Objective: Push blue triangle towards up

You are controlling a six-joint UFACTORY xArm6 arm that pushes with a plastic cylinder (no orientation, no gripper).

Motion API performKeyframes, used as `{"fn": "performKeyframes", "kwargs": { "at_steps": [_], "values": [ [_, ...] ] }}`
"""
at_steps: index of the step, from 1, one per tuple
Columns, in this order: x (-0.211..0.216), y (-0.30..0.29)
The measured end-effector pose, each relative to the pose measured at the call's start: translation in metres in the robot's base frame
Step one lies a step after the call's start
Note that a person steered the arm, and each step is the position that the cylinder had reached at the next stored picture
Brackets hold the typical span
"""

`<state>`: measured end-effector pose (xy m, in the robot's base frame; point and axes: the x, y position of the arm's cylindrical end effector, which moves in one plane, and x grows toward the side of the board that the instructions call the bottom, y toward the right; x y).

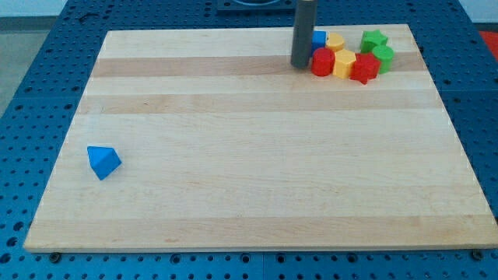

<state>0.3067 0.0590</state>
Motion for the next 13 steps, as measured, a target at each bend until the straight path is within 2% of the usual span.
{"fn": "performKeyframes", "kwargs": {
  "at_steps": [2,3,5,6,11,12,13],
  "values": [
    [0.13,-0.02],
    [0.192,-0.06],
    [0.26,-0.211],
    [0.265,-0.244],
    [0.265,-0.275],
    [0.262,-0.3],
    [0.248,-0.294]
  ]
}}
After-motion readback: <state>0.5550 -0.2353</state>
